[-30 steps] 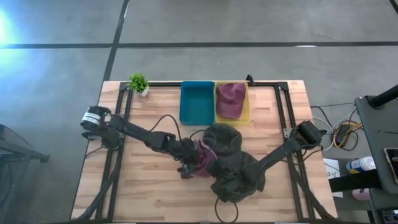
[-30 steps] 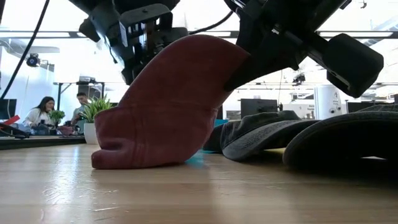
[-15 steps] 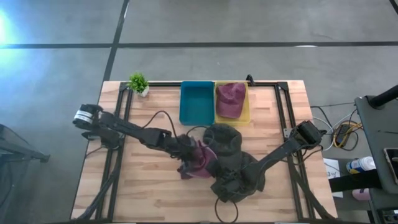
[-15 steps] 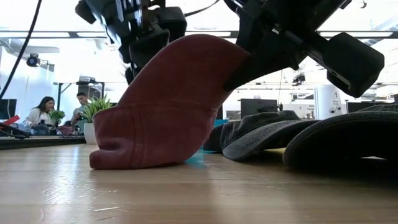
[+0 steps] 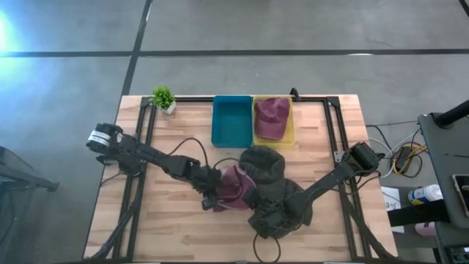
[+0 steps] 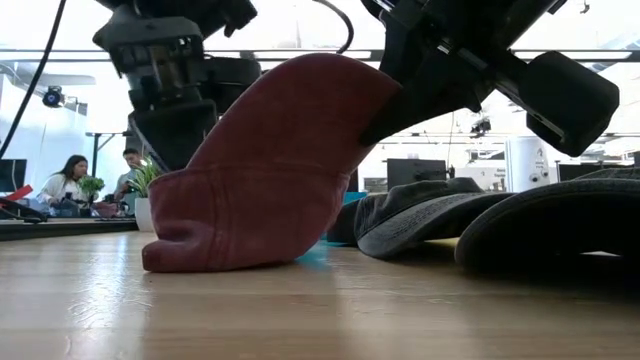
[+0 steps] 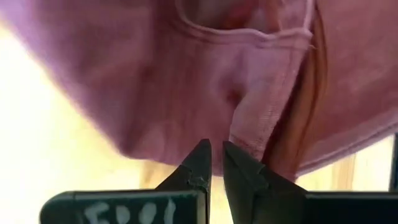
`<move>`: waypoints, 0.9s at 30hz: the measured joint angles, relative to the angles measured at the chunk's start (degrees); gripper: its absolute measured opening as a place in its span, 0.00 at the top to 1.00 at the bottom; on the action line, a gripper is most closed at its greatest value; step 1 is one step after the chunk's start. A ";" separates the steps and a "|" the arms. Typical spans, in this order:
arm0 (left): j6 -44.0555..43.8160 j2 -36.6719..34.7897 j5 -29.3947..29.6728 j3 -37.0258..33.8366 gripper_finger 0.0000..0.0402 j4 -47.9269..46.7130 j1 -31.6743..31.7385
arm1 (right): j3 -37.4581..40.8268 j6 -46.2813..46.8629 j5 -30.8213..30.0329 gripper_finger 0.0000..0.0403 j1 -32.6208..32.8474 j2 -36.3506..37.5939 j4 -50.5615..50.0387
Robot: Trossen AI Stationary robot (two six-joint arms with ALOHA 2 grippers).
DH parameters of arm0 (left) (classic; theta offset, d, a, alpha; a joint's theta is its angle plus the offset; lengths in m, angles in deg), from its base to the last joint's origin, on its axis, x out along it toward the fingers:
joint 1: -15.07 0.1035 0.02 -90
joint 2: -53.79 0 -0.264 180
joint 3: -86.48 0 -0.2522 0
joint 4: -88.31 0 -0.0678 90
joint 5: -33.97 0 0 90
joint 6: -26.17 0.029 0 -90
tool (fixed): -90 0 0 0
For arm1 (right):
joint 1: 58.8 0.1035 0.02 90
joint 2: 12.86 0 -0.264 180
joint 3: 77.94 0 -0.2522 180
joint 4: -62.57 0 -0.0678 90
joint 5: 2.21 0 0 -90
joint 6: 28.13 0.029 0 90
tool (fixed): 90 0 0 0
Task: Pick & Place hat
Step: Put the red cap into the yellow bin
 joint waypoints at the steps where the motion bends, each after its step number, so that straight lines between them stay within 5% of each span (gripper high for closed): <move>1: -0.79 0.38 -0.21 -0.47 0.92 1.02 -0.40 | 0.00 0.01 0.00 0.97 0.00 -0.02 0.07; 8: -4.78 3.29 0.11 -0.28 0.92 18.02 -1.45 | 0.02 -0.14 4.60 0.97 -0.22 -0.02 1.18; 27: 1.03 13.68 4.21 6.90 0.92 19.47 -0.19 | 0.22 -4.64 4.55 0.97 -0.57 -2.67 2.69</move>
